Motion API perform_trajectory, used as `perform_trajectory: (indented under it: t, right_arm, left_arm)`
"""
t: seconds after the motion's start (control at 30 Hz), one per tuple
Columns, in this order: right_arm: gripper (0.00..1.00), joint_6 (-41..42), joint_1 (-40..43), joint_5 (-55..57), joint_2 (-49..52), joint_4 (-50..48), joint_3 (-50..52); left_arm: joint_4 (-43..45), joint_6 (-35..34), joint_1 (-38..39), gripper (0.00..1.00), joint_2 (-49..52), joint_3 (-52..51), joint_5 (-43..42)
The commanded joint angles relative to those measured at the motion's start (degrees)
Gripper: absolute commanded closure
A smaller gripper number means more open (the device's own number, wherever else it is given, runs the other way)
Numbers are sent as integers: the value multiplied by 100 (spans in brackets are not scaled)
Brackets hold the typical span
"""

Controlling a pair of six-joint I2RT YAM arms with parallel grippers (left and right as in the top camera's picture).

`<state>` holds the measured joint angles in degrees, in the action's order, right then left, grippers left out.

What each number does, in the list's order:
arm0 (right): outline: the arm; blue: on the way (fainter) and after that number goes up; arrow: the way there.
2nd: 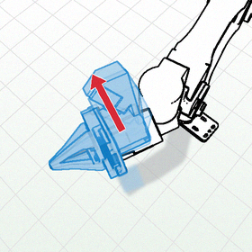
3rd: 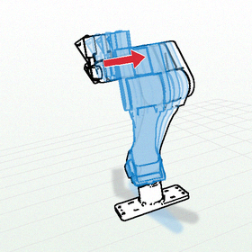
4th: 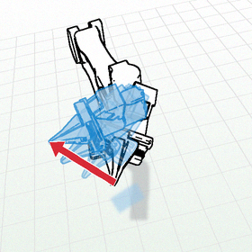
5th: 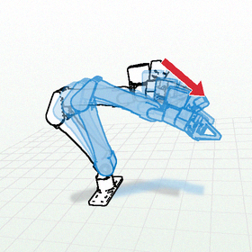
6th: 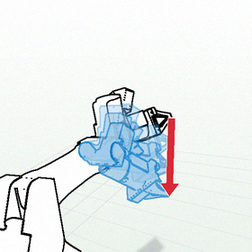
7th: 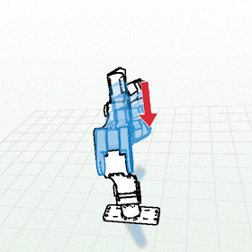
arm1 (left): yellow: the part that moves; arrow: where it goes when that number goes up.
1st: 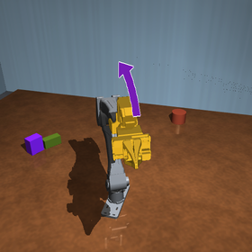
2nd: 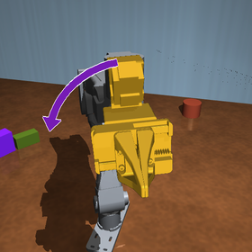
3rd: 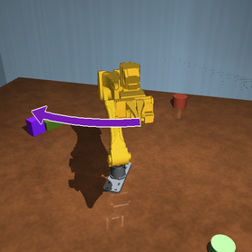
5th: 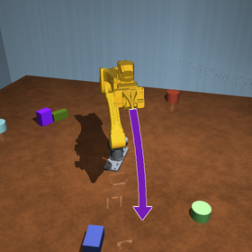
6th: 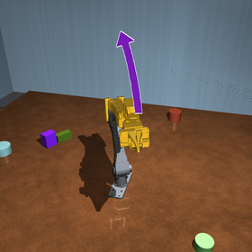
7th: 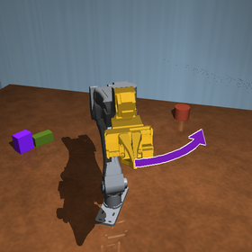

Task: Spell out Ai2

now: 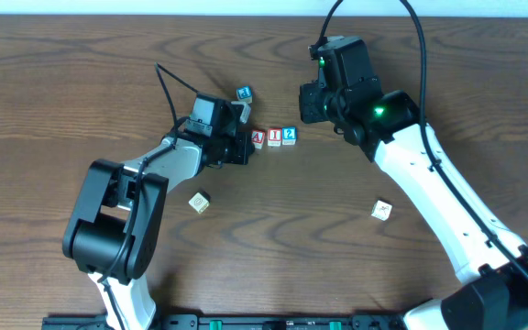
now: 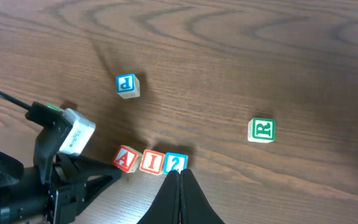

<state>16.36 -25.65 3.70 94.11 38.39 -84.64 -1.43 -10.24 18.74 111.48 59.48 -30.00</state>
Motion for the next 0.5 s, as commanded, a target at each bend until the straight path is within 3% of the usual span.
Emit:
perform_trajectory:
  t: [0.0, 0.47]
  right_arm:
    - [98, 76, 50, 83, -35, 15, -85]
    - [99, 72, 50, 83, -35, 66, -85]
  left_arm:
    - [4, -57, 138, 94, 92, -28, 17]
    - [72, -118, 197, 94, 92, -28, 190]
